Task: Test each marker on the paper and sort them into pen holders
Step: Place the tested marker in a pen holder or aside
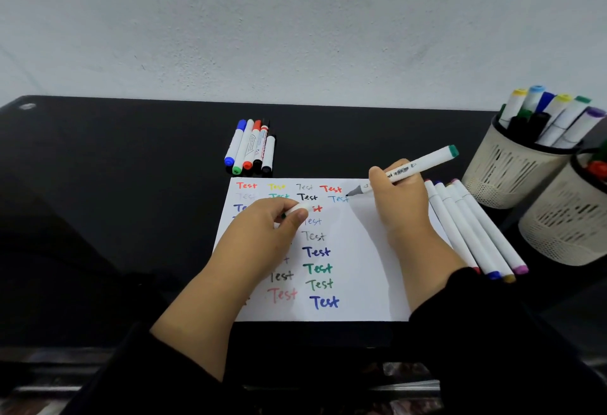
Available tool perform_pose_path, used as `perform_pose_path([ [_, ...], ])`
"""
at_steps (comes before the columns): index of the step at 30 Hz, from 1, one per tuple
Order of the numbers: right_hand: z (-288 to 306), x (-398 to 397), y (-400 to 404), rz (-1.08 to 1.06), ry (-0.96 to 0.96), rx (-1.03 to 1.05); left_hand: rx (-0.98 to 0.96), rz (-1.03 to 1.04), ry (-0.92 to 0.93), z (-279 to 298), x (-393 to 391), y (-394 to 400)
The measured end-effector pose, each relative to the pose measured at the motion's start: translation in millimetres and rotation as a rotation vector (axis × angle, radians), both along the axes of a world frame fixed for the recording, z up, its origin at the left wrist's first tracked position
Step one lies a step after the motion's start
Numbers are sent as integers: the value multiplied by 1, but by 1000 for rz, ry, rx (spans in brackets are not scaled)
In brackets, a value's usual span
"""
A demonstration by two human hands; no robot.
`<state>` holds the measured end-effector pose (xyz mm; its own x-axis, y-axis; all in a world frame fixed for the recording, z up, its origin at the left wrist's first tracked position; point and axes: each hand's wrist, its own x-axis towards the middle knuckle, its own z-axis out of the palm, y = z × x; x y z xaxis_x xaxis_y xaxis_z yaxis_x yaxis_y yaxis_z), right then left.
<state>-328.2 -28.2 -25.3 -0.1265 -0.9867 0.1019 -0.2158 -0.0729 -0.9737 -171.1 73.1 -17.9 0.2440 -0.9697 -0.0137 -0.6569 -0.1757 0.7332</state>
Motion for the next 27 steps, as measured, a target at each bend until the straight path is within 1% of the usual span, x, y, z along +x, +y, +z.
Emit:
perform_pose_path([
  [7,18,2,13,175,-242,76,7,-7,19,9,-1,5],
  [11,28,7,26,253,-325,110,10,-4,39,16,-1,10],
  [17,34,16,40,304,-310,75,-1,-19,81,19,1,18],
  [22,33,24,50,379,-241,72,-6,-64,101,21,2,21],
  [27,32,33,55,435,-279,136,-49,6,137,20,4,23],
])
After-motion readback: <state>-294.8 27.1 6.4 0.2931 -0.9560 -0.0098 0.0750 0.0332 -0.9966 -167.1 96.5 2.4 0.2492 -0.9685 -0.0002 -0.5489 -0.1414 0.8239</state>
